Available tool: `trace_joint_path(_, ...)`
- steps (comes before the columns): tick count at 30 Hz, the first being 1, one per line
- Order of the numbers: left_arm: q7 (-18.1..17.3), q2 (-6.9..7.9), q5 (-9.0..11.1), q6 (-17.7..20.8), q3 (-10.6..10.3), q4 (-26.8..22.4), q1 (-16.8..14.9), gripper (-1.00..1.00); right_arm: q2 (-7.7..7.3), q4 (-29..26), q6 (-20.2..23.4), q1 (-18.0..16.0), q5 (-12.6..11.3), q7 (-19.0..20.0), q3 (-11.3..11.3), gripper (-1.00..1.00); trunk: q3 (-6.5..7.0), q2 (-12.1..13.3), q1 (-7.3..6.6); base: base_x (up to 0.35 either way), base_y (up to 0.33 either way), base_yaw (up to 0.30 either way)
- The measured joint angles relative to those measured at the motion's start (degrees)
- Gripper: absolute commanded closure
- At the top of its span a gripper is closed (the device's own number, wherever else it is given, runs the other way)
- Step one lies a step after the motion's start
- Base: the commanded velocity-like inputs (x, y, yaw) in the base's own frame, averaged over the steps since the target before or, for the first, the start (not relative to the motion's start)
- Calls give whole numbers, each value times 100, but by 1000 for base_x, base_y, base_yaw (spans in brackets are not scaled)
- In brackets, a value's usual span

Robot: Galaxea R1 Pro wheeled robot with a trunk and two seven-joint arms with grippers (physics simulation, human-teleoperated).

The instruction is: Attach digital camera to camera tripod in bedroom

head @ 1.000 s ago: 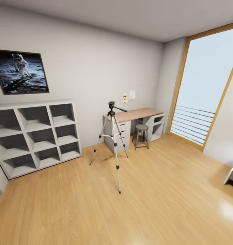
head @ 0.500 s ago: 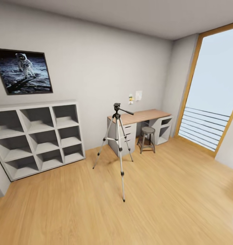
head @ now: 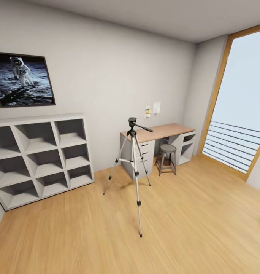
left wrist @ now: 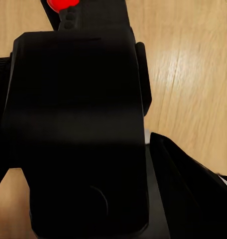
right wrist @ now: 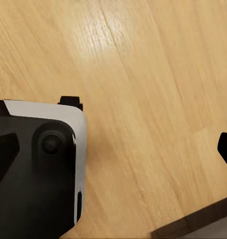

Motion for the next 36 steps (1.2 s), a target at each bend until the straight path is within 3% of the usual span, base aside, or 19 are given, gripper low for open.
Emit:
trace_joint_path(21,0,2,-8,26,0,-4,0,100,-10,0,-2,2,-14,-7,0,-100,0,0,0,332,113,-1)
trace_joint_path(36,1,1,-10,26,-1,0,-1,100,22,-2,-8,4,-5,-6,0,-100,0,0,0,332,114,-194)
